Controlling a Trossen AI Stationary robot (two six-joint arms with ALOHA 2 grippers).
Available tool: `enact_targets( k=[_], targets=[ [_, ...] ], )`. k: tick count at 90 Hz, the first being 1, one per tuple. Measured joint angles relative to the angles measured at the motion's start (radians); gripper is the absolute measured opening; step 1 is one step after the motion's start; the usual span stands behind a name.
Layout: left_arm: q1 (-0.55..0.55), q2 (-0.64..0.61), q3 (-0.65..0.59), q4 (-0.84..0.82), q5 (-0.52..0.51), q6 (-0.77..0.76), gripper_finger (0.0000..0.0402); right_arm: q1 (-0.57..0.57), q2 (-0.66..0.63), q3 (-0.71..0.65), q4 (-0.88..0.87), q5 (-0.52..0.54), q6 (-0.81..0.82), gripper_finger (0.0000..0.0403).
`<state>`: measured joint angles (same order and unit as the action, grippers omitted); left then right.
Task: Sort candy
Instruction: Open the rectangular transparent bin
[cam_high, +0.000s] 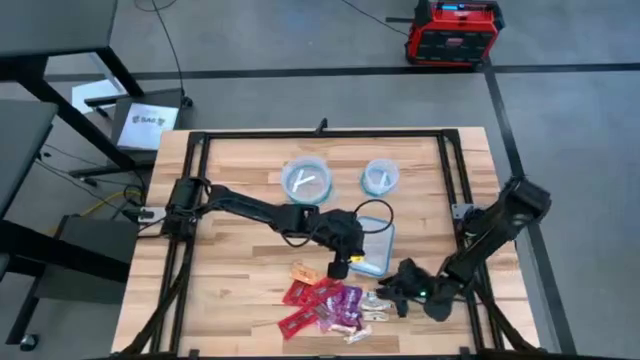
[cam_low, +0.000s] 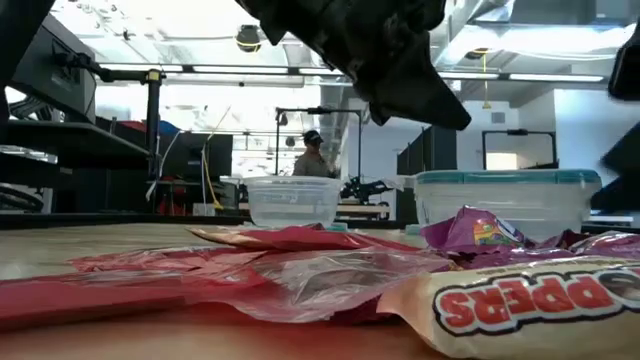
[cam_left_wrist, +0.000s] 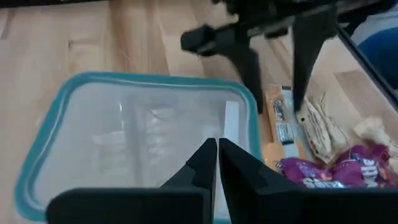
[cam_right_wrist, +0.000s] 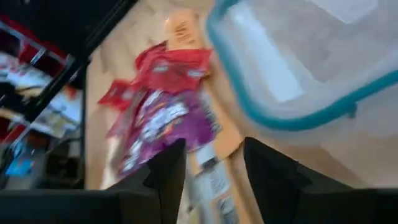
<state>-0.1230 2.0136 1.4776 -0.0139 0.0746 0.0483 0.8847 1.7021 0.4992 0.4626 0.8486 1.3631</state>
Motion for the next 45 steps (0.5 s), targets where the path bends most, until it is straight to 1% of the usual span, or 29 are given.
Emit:
enact_targets(
  k=[7,12,25,34,45],
  targets=[
    [0.011,0.000,-0.012,0.000,0.000,0.009,0.0004,-0.009,0.003,0.000,-0.019,0.000,0.025,0.0168],
    [0.016,0.000,-0.024,0.002,-0.001,0.011,0.0004,-0.009,-0.023,-0.003,-0.055,-0.009,0.025,0.0172],
    [0.022,0.000,-0.031,0.021,-0.001,-0.014,0.0004,0.010,-0.176,-0.036,-0.205,-0.035,0.020,0.0176],
    [0.021,0.000,-0.030,0.025,-0.001,-0.014,0.0004,0.031,-0.286,-0.042,-0.355,0.005,0.033,0.0176],
    [0.022,0.000,-0.030,0.054,-0.001,-0.014,0.0004,0.042,-0.359,-0.042,-0.436,0.047,0.027,0.0176]
  ],
)
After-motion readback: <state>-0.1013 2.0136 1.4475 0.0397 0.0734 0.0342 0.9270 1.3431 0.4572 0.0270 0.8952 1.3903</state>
